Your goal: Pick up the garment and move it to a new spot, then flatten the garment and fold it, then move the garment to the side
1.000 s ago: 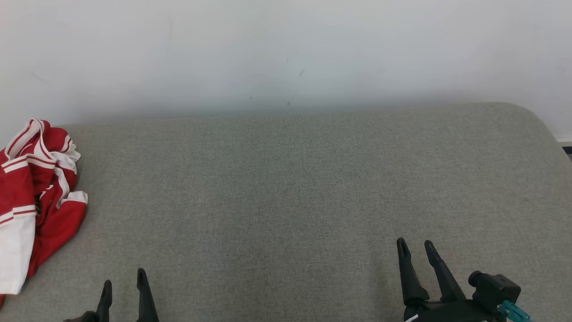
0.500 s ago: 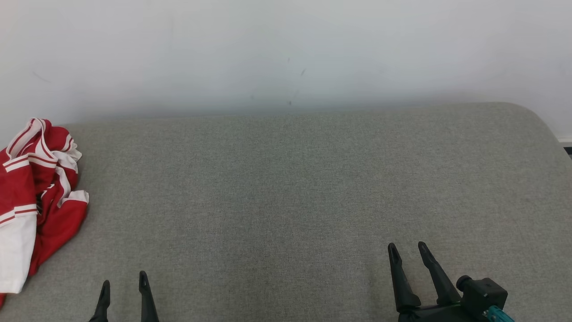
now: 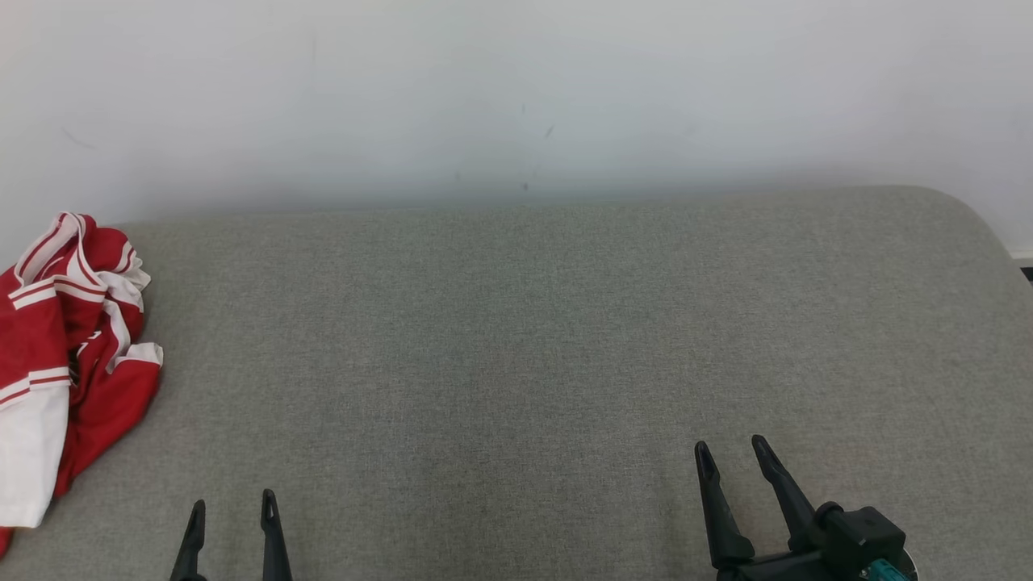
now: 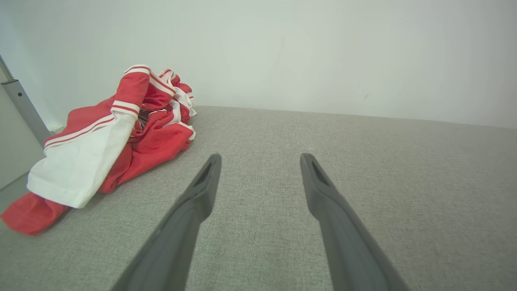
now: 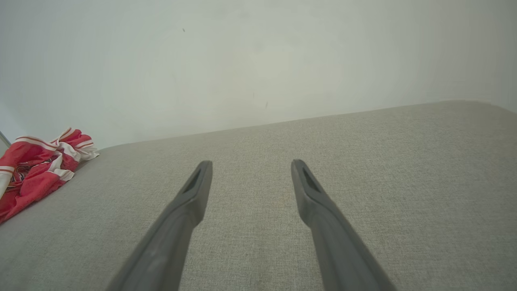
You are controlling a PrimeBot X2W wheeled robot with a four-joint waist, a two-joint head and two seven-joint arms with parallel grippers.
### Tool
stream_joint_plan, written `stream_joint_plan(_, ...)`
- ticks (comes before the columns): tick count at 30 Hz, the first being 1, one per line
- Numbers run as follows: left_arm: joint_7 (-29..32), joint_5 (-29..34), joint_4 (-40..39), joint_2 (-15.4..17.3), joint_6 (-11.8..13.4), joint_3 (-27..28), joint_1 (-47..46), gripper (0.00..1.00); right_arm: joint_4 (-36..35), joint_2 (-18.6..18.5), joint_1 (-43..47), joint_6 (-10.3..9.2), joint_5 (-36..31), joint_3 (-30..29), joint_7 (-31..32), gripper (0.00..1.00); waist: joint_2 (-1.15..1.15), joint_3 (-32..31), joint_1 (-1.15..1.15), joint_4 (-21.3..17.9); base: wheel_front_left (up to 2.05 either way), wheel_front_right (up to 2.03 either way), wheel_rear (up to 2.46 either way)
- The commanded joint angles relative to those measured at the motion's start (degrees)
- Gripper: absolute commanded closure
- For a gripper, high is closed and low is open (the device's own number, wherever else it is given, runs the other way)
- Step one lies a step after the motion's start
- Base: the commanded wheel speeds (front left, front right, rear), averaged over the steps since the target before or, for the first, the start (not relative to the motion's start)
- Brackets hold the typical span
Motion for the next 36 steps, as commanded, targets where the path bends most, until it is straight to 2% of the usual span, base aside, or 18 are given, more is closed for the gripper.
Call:
stream_joint_plan(1, -0.49, 1.50, -0.51, -0.02, -0.41, 0.27, 0.34, 0.00, -0.45, -0.04, 0.34, -0.10, -1.43, 0.03, -0.65, 0.00, 0.00, -0.01, 0.00, 0.05, 0.00, 0.00, 0.00)
stream_joint_plan(8, -1.33, 4.25, -0.64, -0.18, -2.20, 1.40, 0.69, 0.00, -0.52, -0.04, 0.73, -0.11, -3.85, -0.10, -1.35, 0.00, 0.00, -0.05, 0.00, 0.25, 0.00, 0.00, 0.00)
stream_joint_plan(16, -2.08, 7.08, -0.47, -0.58, -2.86, 2.61, 1.24, 0.00, -0.53, -0.04, 1.08, -0.12, -6.38, -0.15, -2.07, 0.00, 0.00, 0.03, 0.00, 0.48, 0.00, 0.00, 0.00)
stream_joint_plan(23, -1.97, 6.40, -0.28, -0.82, -3.41, 3.59, 1.20, 0.00, -0.08, -0.02, 1.07, -0.12, -3.45, -1.68, -1.98, 0.00, 0.00, 0.19, 0.00, 0.72, 0.00, 0.00, 0.00)
stream_joint_plan(36, -1.97, 6.15, -0.24, -0.90, -3.43, 3.68, 1.14, 0.00, 0.01, -0.03, 1.01, -0.12, -3.21, -1.82, -1.97, 0.00, 0.00, 0.00, 0.00, 0.75, 0.00, 0.00, 0.00)
